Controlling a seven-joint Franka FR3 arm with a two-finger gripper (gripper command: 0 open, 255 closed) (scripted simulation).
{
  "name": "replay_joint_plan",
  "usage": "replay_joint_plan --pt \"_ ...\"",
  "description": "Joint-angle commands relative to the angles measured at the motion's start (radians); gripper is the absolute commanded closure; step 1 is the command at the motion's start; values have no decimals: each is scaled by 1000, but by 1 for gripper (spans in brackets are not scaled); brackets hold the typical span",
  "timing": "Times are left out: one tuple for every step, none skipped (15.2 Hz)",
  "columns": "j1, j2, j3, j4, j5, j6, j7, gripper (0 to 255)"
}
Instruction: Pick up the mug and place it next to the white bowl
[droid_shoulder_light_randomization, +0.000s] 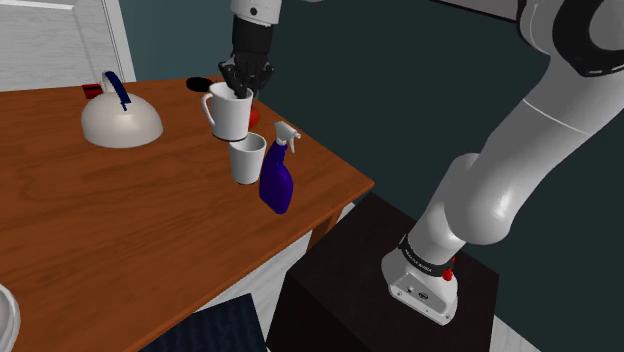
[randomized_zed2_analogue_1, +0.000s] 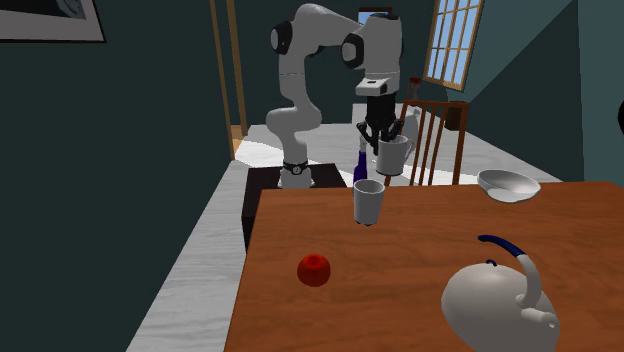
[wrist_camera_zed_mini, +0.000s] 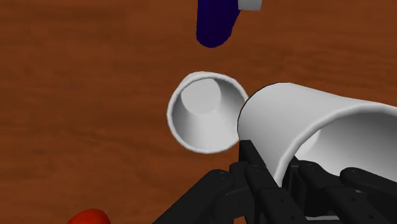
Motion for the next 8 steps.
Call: replay_joint_plan --pt "24 -2 28 1 1 0 53 255" --pt "35 -4 42 -1 2 2 77 255" --pt "45 -5 55 -2 3 4 101 255" --pt "56 -5 68 -1 3 5 125 255" --pt "67 -4 82 0 3 6 149 255" --pt "78 -2 95 3 3 8 173 255" --pt "89 2 109 6 2 9 198 255" --pt "100 6 122 11 1 9 223 255"
